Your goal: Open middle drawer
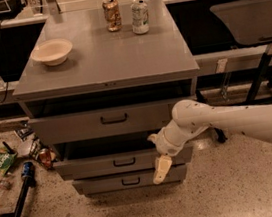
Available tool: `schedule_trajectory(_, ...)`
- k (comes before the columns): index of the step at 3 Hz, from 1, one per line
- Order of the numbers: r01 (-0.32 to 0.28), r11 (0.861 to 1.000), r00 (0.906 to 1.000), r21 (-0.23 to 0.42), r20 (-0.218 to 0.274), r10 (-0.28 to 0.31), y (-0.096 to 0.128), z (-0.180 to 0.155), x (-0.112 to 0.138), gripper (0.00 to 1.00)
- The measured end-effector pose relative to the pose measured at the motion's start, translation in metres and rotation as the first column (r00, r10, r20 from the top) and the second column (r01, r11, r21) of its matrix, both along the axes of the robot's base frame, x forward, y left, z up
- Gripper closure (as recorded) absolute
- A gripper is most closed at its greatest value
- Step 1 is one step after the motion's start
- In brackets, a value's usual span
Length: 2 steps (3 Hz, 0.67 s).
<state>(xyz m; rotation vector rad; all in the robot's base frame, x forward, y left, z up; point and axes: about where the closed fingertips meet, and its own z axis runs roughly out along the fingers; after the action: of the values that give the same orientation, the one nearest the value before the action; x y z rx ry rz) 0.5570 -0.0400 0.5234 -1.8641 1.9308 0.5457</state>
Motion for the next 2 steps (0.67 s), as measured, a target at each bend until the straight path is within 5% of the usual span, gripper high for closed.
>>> schedule_trajectory(2, -0.007, 0.999, 0.9998, 0.046, -0.016, 0.008, 0.000, -0.044, 0.007, 0.00)
